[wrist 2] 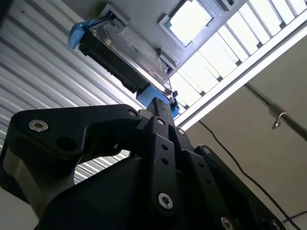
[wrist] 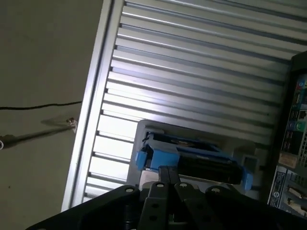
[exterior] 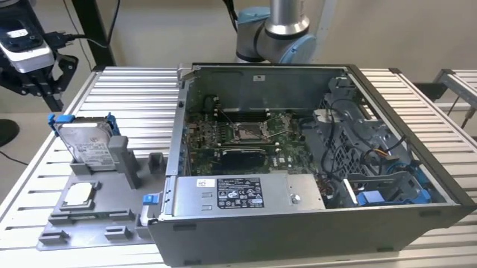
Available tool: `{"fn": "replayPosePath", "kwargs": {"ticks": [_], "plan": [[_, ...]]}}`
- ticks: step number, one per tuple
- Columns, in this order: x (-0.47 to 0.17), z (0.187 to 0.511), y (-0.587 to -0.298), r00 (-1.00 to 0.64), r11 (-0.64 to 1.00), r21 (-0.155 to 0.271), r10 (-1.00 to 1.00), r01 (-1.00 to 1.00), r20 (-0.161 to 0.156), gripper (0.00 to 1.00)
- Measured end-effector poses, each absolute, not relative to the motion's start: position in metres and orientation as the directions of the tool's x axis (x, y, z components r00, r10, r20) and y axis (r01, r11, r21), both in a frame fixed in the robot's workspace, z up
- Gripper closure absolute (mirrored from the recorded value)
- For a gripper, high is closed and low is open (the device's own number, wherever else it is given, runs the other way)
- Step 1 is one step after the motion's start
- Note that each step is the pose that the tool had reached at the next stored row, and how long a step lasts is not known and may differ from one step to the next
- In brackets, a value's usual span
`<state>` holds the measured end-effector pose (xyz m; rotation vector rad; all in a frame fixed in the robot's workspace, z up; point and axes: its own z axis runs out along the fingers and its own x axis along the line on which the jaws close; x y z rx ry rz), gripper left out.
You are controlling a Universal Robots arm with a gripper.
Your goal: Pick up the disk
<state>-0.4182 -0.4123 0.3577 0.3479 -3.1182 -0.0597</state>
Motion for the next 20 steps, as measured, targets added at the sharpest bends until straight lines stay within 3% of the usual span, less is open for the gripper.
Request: {"fn": "replayPosePath", "kwargs": {"ticks": [20], "plan": [[-0.4182,0.3577,-0.4123,-0.833,0.833,0.038,-0.553,-0.553,-0.001,1.00]]}}
